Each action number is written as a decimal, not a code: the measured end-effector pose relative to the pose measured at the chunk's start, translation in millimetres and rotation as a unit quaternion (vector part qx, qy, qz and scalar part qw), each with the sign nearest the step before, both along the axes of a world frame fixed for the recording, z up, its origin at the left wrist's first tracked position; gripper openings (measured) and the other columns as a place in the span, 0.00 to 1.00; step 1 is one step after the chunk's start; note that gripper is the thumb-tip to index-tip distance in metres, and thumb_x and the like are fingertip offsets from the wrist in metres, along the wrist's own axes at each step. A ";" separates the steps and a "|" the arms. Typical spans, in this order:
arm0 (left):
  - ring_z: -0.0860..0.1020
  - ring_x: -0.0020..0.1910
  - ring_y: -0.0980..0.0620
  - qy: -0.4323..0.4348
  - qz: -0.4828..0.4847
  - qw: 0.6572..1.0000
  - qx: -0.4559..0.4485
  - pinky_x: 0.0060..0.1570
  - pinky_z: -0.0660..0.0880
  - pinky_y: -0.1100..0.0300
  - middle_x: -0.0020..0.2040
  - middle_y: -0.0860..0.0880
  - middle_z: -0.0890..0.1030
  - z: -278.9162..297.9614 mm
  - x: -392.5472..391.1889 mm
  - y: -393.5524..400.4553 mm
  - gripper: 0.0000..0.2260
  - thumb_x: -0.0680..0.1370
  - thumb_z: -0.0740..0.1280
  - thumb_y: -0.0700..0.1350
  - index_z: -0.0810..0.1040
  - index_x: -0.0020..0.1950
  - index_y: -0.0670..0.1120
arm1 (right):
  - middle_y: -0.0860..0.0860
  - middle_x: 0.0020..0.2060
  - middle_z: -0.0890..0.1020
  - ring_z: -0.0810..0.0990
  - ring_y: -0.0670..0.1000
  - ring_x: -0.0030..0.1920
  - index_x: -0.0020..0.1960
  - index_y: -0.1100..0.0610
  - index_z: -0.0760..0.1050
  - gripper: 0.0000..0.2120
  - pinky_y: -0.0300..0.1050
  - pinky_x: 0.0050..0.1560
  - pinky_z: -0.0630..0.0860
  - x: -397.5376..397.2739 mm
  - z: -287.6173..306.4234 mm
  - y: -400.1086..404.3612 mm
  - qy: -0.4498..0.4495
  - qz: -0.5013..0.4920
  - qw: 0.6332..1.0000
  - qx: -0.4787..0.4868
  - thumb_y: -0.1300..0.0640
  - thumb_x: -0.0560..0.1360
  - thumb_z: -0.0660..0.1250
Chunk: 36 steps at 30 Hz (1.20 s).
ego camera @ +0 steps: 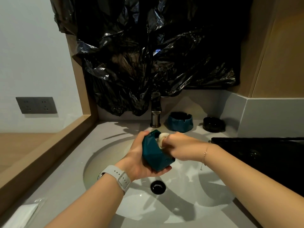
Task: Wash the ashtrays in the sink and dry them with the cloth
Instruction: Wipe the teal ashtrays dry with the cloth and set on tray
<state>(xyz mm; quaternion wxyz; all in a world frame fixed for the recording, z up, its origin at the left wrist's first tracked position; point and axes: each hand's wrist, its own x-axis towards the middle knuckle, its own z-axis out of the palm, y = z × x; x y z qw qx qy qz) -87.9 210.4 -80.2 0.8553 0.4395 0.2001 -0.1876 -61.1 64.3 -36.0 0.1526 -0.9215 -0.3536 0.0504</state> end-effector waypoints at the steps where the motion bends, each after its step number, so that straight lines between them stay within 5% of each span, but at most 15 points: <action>1: 0.81 0.48 0.35 0.003 0.003 1.000 0.009 0.57 0.76 0.39 0.50 0.36 0.82 -1.1 0.0 -0.3 0.26 0.71 0.68 0.62 0.78 0.57 0.42 | 0.45 0.37 0.73 0.73 0.46 0.37 0.46 0.52 0.75 0.10 0.34 0.35 0.70 -1.6 0.6 1.4 0.005 0.012 0.999 -0.044 0.64 0.78 0.58; 4: 0.81 0.48 0.35 0.001 0.000 0.998 0.064 0.59 0.75 0.37 0.51 0.37 0.82 -3.2 0.5 0.5 0.23 0.71 0.69 0.61 0.78 0.55 0.44 | 0.50 0.34 0.74 0.72 0.48 0.35 0.42 0.62 0.76 0.08 0.37 0.34 0.70 -0.8 2.5 2.1 0.092 0.033 0.993 -0.065 0.61 0.77 0.61; 8: 0.82 0.51 0.34 -0.039 -0.024 0.998 0.046 0.58 0.76 0.36 0.53 0.36 0.84 -1.3 3.4 4.1 0.27 0.69 0.69 0.62 0.81 0.58 0.44 | 0.53 0.45 0.83 0.83 0.48 0.45 0.51 0.64 0.78 0.10 0.38 0.44 0.79 1.9 10.2 -21.4 0.331 -0.013 0.919 0.214 0.58 0.80 0.62; 10: 0.81 0.54 0.34 -0.071 -0.028 0.997 0.012 0.58 0.76 0.36 0.56 0.36 0.83 -2.1 4.1 7.5 0.28 0.69 0.69 0.63 0.81 0.60 0.44 | 0.57 0.48 0.83 0.83 0.53 0.48 0.54 0.64 0.78 0.11 0.42 0.44 0.79 6.1 19.6 -36.5 0.319 -0.061 0.892 0.315 0.57 0.80 0.62; 14: 0.78 0.60 0.33 -0.093 -0.029 0.995 -0.028 0.60 0.73 0.35 0.61 0.36 0.80 -5.9 2.9 12.6 0.27 0.72 0.68 0.63 0.80 0.63 0.46 | 0.49 0.32 0.71 0.71 0.47 0.31 0.35 0.53 0.68 0.15 0.39 0.35 0.68 8.4 32.9 -55.3 0.070 -0.210 0.914 0.340 0.51 0.78 0.64; 16: 0.78 0.58 0.34 -0.096 -0.031 0.994 -0.041 0.61 0.73 0.35 0.59 0.36 0.82 -4.5 0.0 10.1 0.27 0.72 0.68 0.63 0.80 0.62 0.45 | 0.49 0.33 0.69 0.71 0.46 0.28 0.36 0.53 0.66 0.15 0.34 0.25 0.67 2.4 24.9 -53.6 0.099 -0.210 0.891 0.390 0.54 0.79 0.65; 18: 0.79 0.55 0.34 -0.096 -0.030 0.994 -0.040 0.61 0.74 0.36 0.55 0.35 0.83 -1.7 -3.4 6.1 0.27 0.72 0.67 0.63 0.82 0.60 0.44 | 0.49 0.36 0.72 0.75 0.45 0.31 0.39 0.54 0.69 0.11 0.31 0.27 0.70 -7.1 11.3 -44.2 0.139 -0.178 0.905 0.360 0.55 0.78 0.67; 20: 0.79 0.54 0.33 -0.085 -0.042 0.995 -0.027 0.60 0.74 0.37 0.56 0.35 0.83 -0.6 -6.4 4.5 0.28 0.70 0.68 0.63 0.82 0.59 0.44 | 0.46 0.41 0.76 0.76 0.45 0.40 0.45 0.52 0.72 0.08 0.34 0.39 0.72 -9.4 -2.8 -32.6 0.099 -0.140 0.949 0.265 0.49 0.75 0.70; 22: 0.80 0.54 0.33 -0.071 -0.063 0.995 -0.009 0.58 0.76 0.38 0.56 0.34 0.82 -0.9 -8.1 4.3 0.29 0.69 0.68 0.64 0.82 0.59 0.43 | 0.44 0.46 0.76 0.75 0.44 0.46 0.54 0.49 0.71 0.11 0.36 0.46 0.71 -8.5 -10.6 -23.1 0.083 -0.151 0.951 0.257 0.48 0.75 0.68; 25: 0.81 0.51 0.34 -0.048 -0.084 0.995 0.007 0.52 0.78 0.41 0.55 0.34 0.83 -1.9 -8.3 1.7 0.30 0.70 0.66 0.66 0.82 0.58 0.42 | 0.46 0.47 0.77 0.76 0.48 0.50 0.56 0.53 0.69 0.14 0.41 0.47 0.75 -3.9 -16.4 -13.1 0.086 -0.173 0.930 0.312 0.48 0.76 0.67; 29: 0.82 0.49 0.35 -0.029 -0.089 0.995 0.031 0.50 0.79 0.41 0.54 0.34 0.83 -3.7 -5.1 0.8 0.31 0.71 0.66 0.66 0.80 0.61 0.42 | 0.49 0.44 0.78 0.78 0.48 0.45 0.55 0.54 0.71 0.13 0.42 0.44 0.76 3.4 -31.3 -9.2 0.039 -0.179 0.951 0.250 0.47 0.76 0.67; 31: 0.81 0.51 0.33 -0.017 -0.083 0.995 0.046 0.51 0.79 0.41 0.55 0.34 0.82 -4.9 -3.9 2.4 0.31 0.70 0.68 0.65 0.80 0.62 0.42 | 0.46 0.44 0.80 0.79 0.43 0.44 0.53 0.51 0.74 0.11 0.36 0.43 0.77 5.1 -31.3 -12.1 0.127 -0.168 0.945 0.249 0.49 0.74 0.70; 34: 0.80 0.52 0.34 -0.011 -0.071 0.996 0.053 0.49 0.79 0.42 0.54 0.35 0.82 -4.4 -2.8 5.7 0.29 0.70 0.67 0.64 0.80 0.59 0.42 | 0.52 0.62 0.79 0.79 0.51 0.60 0.64 0.53 0.72 0.23 0.50 0.64 0.74 8.5 -28.8 -32.4 0.330 -0.095 0.902 0.260 0.51 0.71 0.71; 36: 0.80 0.52 0.35 -0.016 -0.063 0.997 0.040 0.50 0.79 0.40 0.55 0.36 0.82 -3.4 -2.2 8.8 0.29 0.71 0.67 0.63 0.80 0.60 0.43 | 0.54 0.67 0.74 0.74 0.55 0.66 0.69 0.57 0.68 0.24 0.53 0.69 0.69 7.8 -26.9 -43.8 0.373 -0.064 0.891 0.251 0.57 0.75 0.69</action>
